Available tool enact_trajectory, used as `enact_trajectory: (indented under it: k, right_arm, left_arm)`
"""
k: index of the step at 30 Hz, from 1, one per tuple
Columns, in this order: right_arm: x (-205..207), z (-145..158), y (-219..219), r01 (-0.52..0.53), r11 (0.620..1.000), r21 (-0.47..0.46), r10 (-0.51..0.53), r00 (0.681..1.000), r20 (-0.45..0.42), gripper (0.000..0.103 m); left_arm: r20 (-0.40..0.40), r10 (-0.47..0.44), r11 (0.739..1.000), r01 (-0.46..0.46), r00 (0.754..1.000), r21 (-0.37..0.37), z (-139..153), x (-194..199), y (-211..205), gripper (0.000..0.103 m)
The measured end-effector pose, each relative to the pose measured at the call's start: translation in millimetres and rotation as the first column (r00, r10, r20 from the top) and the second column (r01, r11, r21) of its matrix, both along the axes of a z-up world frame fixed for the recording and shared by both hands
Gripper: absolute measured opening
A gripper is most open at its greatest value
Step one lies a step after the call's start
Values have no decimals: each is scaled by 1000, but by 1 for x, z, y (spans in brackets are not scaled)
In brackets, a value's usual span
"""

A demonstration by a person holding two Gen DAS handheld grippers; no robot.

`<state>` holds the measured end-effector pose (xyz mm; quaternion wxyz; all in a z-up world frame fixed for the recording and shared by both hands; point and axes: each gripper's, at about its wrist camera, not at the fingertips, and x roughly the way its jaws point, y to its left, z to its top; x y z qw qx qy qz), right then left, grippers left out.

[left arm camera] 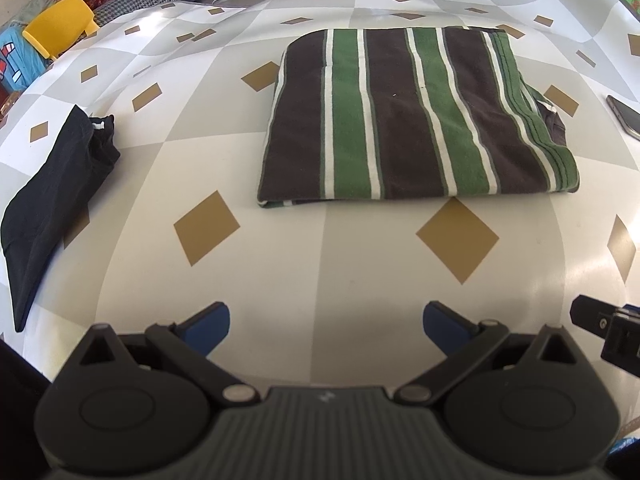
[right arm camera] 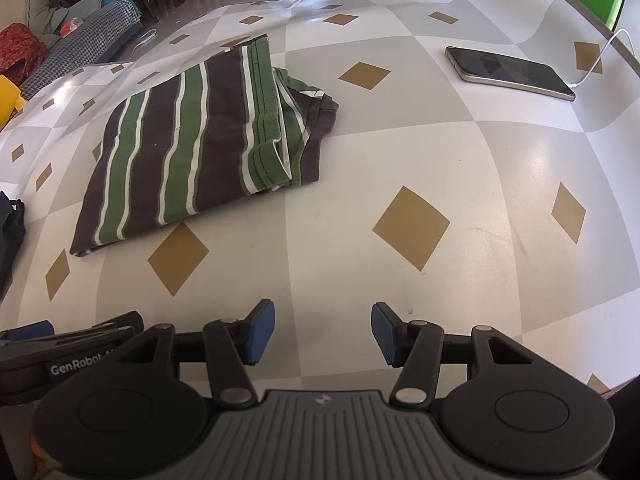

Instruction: Fold clothes

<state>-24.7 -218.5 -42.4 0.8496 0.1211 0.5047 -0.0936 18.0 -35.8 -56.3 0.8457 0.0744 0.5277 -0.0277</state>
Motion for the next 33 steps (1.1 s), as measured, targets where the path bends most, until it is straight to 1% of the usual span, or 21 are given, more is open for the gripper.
enact_trajectory:
  k: [7,13,24,29,33]
  right_arm:
    - [0,1,1,2,1000,-1,-2,1000,7,52]
    - [0,-1,1,3,1000,2,-3,1000,-7,52]
    - [1,-5,-7,48,998,28,-47,998,-37,52]
    - [1,-3,-8,47,998,32,-46,999,-24,52]
    - [1,1,-7,39,999,35,-39,999,2,52]
  left_arm:
    - [24,-5,1000,5,1000,6,6,-1,-2,103]
    - [-8,-13,1000,13,1000,13,0,0,-2,103]
    - [-25,-8,1000,8,1000,11,-1,1,-1,103]
    - [-31,-5,1000,5,1000,10,-1,2,0,103]
    - [-1,4,1000,-4,1000,9,7,6,3,103]
